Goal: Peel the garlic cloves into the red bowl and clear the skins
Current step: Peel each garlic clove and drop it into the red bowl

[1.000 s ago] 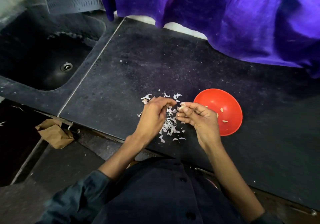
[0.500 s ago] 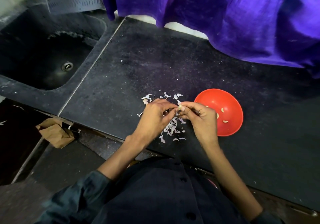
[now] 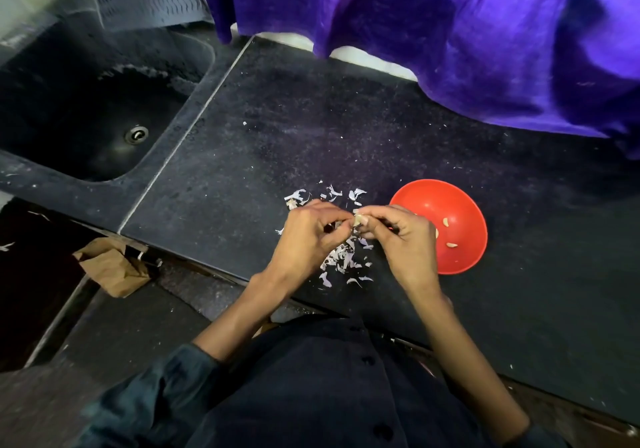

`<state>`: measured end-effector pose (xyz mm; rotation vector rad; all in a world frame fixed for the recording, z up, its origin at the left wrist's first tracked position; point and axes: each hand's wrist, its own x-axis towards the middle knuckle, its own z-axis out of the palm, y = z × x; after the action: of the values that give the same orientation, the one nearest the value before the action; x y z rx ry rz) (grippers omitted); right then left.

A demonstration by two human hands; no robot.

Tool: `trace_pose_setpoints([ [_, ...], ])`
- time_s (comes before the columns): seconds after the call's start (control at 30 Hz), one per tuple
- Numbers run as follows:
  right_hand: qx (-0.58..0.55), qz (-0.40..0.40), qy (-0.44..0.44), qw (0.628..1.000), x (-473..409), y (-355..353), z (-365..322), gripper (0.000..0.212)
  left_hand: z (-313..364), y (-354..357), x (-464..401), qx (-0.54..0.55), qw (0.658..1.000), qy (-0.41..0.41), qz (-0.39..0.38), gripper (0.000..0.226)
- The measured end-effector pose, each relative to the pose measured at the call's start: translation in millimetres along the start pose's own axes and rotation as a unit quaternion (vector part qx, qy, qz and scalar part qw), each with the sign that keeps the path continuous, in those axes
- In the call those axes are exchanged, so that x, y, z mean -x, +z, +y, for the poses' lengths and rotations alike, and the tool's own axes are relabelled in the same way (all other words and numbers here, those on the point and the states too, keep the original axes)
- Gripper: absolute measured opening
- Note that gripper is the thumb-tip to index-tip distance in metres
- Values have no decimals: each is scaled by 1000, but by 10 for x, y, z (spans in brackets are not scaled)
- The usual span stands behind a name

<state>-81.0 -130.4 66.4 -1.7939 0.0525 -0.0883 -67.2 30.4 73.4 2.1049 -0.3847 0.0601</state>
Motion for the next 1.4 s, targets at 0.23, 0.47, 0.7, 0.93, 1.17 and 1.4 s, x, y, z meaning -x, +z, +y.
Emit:
trace_pose_setpoints([
  [0.23, -213, -42, 104, 970, 3, -8, -50, 12, 51, -4, 13, 221, 965, -141, -8, 11],
  [0.47, -211, -21, 126, 969, 22, 37, -56, 22, 38, 0, 66, 49, 995, -72, 48, 9],
  [0.7, -104, -4, 57, 993, 26, 72, -117, 30, 36, 28, 103, -87, 993, 32, 71, 28],
  [0.93, -71, -8, 39, 997, 49, 106, -200, 40, -3, 31, 138, -127, 986, 71, 78, 28],
  [1.17, -245, 10, 131, 961, 56, 91, -220, 32, 23, 0, 131, 56, 992, -54, 96, 11],
  [1.4, -300, -2, 167, 939, 54, 27, -233, 37, -30, -50, 80, 157, 974, -140, 79, 10],
])
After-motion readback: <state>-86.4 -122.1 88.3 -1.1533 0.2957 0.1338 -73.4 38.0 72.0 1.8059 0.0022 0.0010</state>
